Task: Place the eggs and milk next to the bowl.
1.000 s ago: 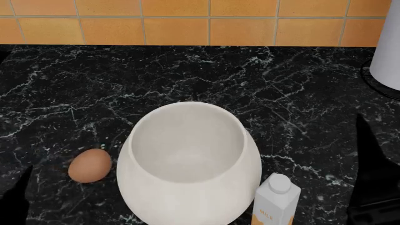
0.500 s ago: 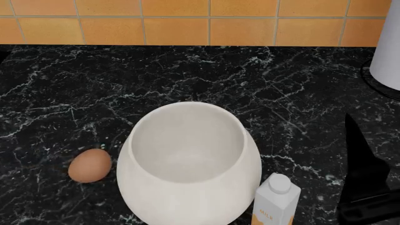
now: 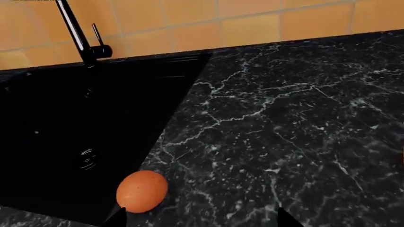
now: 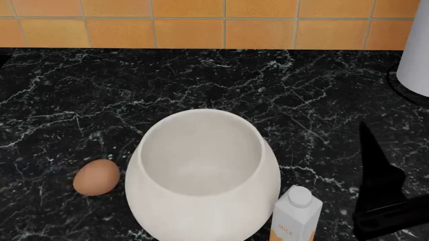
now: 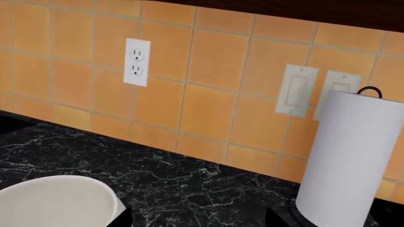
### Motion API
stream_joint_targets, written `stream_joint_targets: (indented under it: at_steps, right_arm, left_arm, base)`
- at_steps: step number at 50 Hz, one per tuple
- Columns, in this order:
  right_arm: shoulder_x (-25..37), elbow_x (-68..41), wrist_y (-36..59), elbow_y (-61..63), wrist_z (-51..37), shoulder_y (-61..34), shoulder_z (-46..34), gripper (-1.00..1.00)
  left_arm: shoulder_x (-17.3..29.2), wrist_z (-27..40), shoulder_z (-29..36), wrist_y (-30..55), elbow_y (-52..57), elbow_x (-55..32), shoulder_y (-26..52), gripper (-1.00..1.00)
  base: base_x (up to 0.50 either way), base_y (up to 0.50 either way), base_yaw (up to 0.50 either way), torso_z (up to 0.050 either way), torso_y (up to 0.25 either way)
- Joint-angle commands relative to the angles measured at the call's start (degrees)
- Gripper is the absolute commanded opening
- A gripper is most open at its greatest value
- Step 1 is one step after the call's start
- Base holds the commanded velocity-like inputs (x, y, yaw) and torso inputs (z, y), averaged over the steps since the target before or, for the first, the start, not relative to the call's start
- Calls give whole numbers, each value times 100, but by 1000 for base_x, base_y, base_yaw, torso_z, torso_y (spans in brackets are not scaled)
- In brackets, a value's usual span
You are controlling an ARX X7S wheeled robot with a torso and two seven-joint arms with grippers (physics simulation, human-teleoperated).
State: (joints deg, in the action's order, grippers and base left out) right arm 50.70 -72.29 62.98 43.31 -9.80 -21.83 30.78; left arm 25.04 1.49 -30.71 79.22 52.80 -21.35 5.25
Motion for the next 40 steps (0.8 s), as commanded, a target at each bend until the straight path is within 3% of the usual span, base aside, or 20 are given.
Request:
stream_joint_targets:
  at_steps: [1,40]
  right_arm:
    - [-36,77,-56,-153,71,-154,-139,100]
    - [85,-250,-12,-101,-156,-215,-145,100]
  left_arm:
    - [-247,-73,-433,-197,-218,-91,-71,100]
    - [-445,187,-352,-1051,-2239,150,897,100]
  base:
    - [0,0,0,0,0]
    - [0,0,0,0,0]
